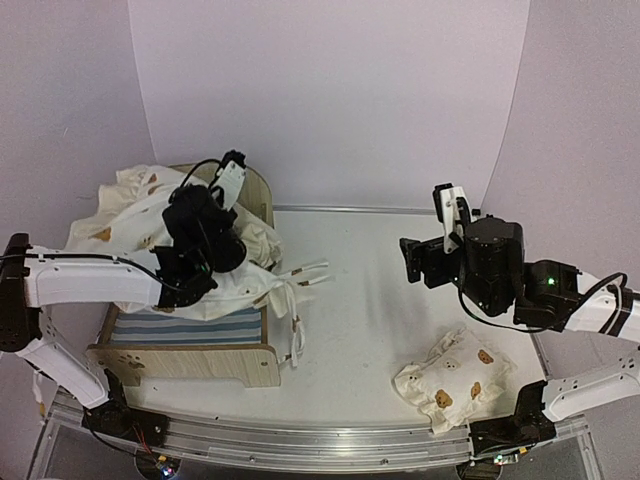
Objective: Set up the pet bed
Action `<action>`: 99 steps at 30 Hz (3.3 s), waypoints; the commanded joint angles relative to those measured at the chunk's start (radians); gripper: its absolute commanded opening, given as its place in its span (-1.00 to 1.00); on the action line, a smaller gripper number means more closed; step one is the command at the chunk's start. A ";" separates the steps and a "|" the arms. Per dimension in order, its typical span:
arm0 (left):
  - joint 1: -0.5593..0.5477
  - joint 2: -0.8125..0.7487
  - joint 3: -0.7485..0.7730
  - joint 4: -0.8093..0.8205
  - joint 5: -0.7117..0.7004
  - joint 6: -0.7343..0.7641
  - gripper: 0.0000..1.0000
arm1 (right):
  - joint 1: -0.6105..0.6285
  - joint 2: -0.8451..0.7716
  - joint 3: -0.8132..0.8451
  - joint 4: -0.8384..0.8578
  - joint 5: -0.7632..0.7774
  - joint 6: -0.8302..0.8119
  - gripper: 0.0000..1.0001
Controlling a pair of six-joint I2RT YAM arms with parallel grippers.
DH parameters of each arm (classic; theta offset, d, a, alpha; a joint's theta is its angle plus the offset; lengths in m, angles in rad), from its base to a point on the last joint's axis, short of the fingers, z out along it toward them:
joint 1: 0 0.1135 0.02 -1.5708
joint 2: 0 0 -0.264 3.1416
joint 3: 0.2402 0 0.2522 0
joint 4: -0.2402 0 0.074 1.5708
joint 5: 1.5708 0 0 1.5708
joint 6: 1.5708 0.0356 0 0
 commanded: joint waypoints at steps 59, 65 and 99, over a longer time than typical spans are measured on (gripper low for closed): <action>0.393 -0.143 0.522 -1.332 1.077 -1.385 -1.00 | 0.000 0.267 0.137 0.069 -0.304 0.141 0.96; 0.518 -0.180 0.324 -1.336 0.995 -1.505 -1.00 | 0.001 0.309 0.163 0.068 -0.329 0.129 0.96; 0.538 -0.215 0.529 -1.836 0.928 -2.181 -1.00 | -0.181 1.002 0.792 0.259 -1.171 0.631 0.87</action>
